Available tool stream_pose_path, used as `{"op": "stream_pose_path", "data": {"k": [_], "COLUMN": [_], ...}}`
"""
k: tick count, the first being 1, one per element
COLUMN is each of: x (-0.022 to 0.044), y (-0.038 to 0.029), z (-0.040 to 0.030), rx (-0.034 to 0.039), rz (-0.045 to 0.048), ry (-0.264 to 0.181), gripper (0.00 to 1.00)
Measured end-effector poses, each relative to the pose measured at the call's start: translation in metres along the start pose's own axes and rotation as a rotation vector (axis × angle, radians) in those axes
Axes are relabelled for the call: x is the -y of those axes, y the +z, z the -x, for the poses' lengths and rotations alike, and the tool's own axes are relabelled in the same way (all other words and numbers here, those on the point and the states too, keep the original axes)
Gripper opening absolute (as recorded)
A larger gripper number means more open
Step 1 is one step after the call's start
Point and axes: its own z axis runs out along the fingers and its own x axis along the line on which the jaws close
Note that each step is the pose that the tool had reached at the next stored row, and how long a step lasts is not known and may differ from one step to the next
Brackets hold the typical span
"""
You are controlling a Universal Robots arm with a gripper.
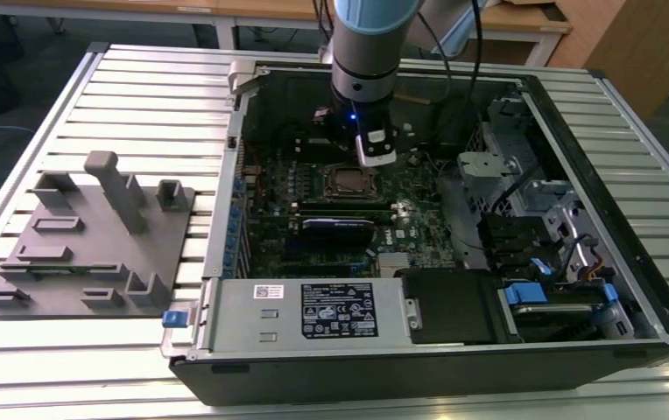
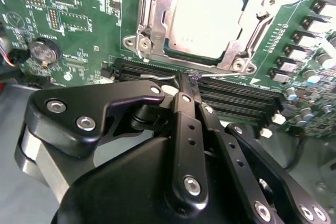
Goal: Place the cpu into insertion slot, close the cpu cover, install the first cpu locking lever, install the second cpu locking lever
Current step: 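Install the first cpu locking lever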
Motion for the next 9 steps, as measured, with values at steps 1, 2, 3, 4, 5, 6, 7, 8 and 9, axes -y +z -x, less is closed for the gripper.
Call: {"op": "stream_pose_path", "data": {"k": [1,2,3,4,5,6,7,8,9], "x": [-0.0003,-0.0005,-0.0007,-0.0009,-0.0011,-0.0014,-0.002,-0.0027,-0.0035], "y": [0.0004,0.0007,0.001,0.0013,0.0017,0.002,0.0025,0.003,0.0034], "z": [0.0004,0.0006,0.0008,0.001,0.0012,0.0013,0.0011,0.0008,0.0005], "rx": [0.0027,0.0055,0.0082,0.011,0.0137,0.0163,0.0183,0.0198,0.0214], "rz": [-0.0014,-0.0028,-0.0041,-0.0053,-0.0066,-0.0077,-0.0083,-0.0087,-0.0096], "ry": [0.008,0.016,0.024,0.032,0.041,0.048,0.055,0.06,0.065], "gripper": [0.1,0.1,0.1,0.1,0.1,0.1,0.1,0.1,0.1]}}
